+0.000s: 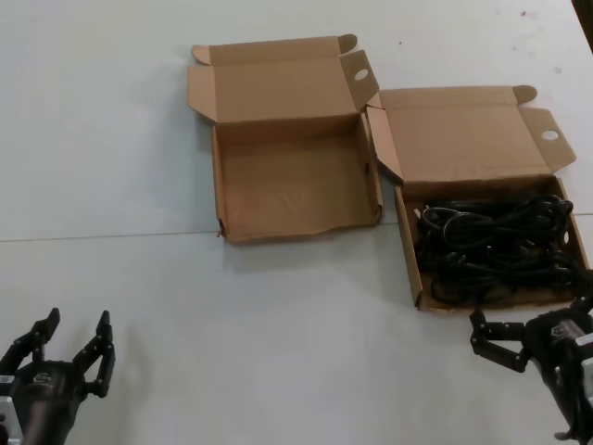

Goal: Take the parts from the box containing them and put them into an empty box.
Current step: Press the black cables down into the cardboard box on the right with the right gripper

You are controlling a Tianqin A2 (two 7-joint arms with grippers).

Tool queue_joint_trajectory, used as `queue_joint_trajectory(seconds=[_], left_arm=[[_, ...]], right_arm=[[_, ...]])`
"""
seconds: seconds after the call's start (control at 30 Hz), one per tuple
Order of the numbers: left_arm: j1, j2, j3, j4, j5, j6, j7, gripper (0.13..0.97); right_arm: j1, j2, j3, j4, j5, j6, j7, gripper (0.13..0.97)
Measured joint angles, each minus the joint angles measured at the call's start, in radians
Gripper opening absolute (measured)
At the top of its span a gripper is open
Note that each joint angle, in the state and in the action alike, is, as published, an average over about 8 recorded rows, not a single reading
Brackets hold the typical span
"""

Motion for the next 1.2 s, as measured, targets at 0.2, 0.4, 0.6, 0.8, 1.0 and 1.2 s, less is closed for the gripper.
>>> queue_joint_trajectory(seconds=[0.2,0.4,0.6,0.8,1.0,1.2], left_arm=[[0.0,0.0,0.0,0.0,0.0,0.0,0.0,0.406],[0.0,0.0,0.0,0.0,0.0,0.0,0.0,0.305],[0.0,0.0,0.0,0.0,0.0,0.0,0.0,0.214],[0.0,0.0,0.0,0.0,0.0,0.0,0.0,0.201],[0.0,0.0,0.0,0.0,0.0,0.0,0.0,0.16],[0.0,0.0,0.0,0.0,0.0,0.0,0.0,0.158]], right_arm=[[0.014,0.078,-0.054,0.024,0.0,0.044,0.0,0.966],[0.083,0.294,-0.232,0.057,0.145,0.171,0.0,0.966],[0.239,0.542,-0.479,0.076,0.343,0.268,0.0,0.966],[0.468,0.738,-0.751,0.076,0.492,0.278,0.0,0.966],[0.706,0.839,-0.992,0.064,0.559,0.231,0.0,0.966],[0.884,0.874,-1.126,0.028,0.466,0.107,0.0,0.966]])
